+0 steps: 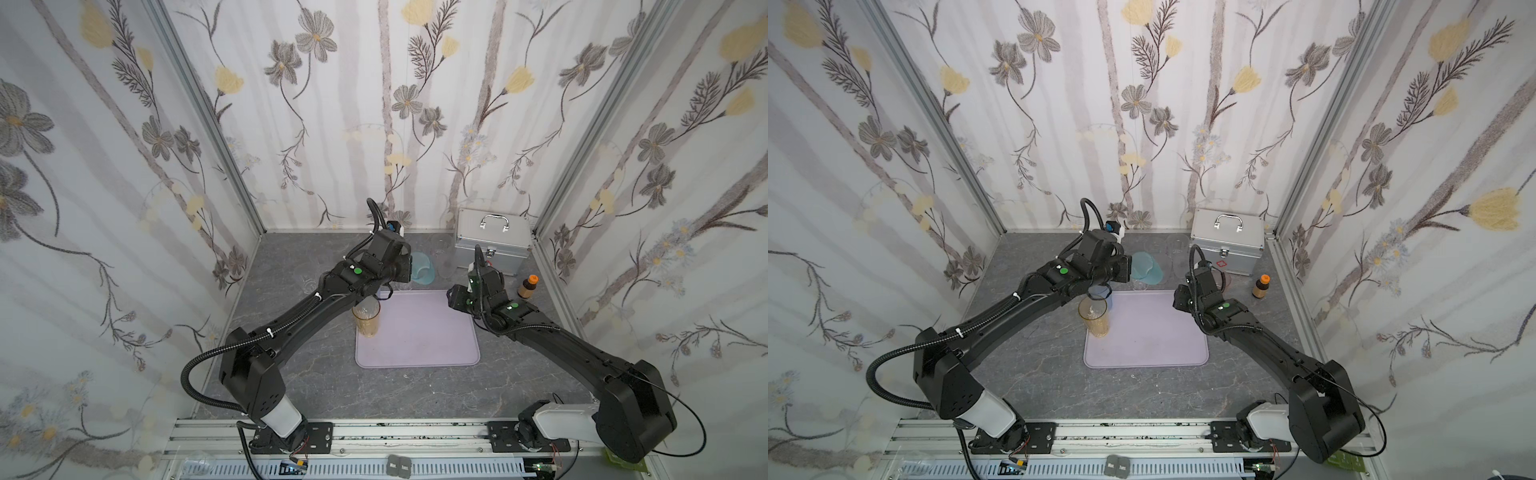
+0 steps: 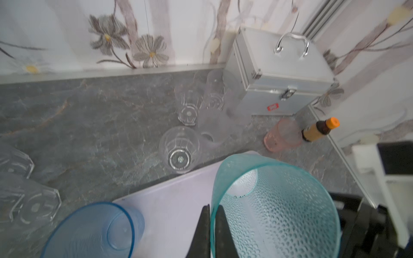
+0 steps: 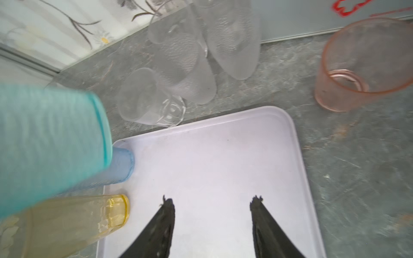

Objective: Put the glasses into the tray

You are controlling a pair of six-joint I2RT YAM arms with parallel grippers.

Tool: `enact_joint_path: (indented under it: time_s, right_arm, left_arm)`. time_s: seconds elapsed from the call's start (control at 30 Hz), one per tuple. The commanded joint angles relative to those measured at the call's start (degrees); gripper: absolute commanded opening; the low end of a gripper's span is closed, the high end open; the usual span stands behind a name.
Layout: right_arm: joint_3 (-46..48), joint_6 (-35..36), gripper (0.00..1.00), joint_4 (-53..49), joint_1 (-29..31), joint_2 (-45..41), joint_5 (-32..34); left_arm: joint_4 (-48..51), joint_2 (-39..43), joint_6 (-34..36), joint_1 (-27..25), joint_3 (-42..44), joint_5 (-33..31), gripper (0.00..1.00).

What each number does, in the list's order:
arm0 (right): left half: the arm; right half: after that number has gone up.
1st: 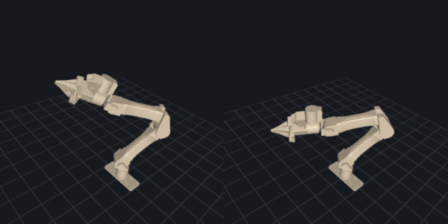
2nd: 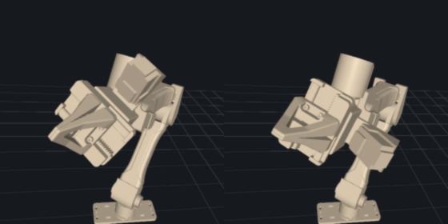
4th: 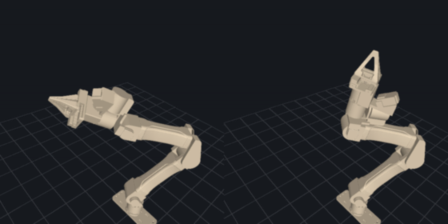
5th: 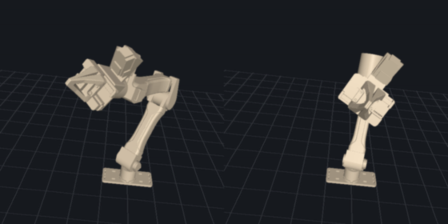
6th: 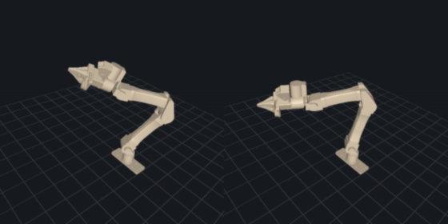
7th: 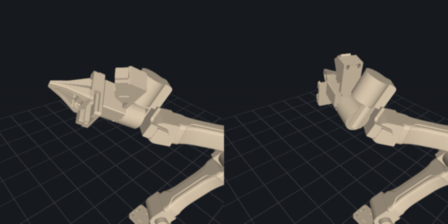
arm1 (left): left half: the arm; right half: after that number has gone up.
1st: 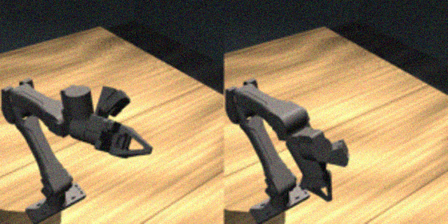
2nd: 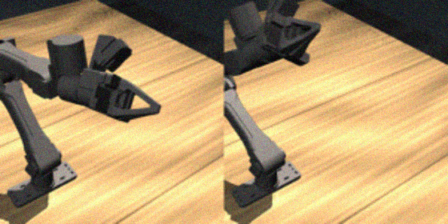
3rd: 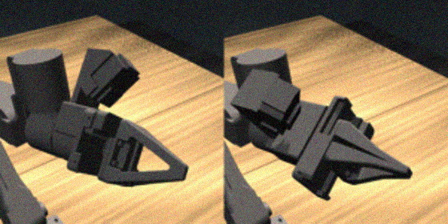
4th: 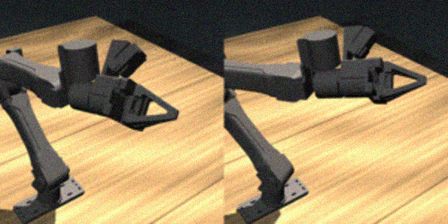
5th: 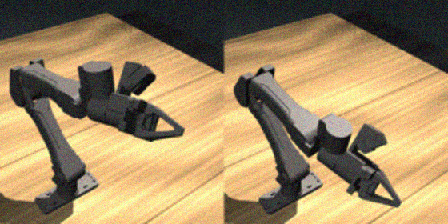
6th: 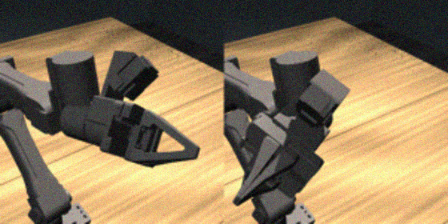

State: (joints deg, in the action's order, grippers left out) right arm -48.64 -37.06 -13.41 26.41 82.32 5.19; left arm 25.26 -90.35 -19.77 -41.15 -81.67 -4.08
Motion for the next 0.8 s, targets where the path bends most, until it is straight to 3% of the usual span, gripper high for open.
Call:
enact_joint_path:
  time_s: [0.0,0.3,0.6,0.77]
  right_arm:
    - [2.0,2.8,0.56,-0.3,-1.6,-2.1,-1.1]
    - [3.5,0.9,0.55,2.4,0.9,0.5,-4.7]
    - [2.7,0.0,0.55,3.9,3.4,3.0,-7.7]
    - [2.0,-0.2,0.54,3.6,3.8,1.7,-13.3]
  left_arm:
    - [1.3,1.7,-0.5,-0.5,2.6,0.7,0.0]
    - [9.5,-4.5,6.3,-5.5,3.5,4.7,0.0]
    - [13.4,-10.9,8.9,-6.6,1.2,2.4,0.01]
    - [13.4,-9.4,8.6,-6.6,0.6,2.8,0.31]
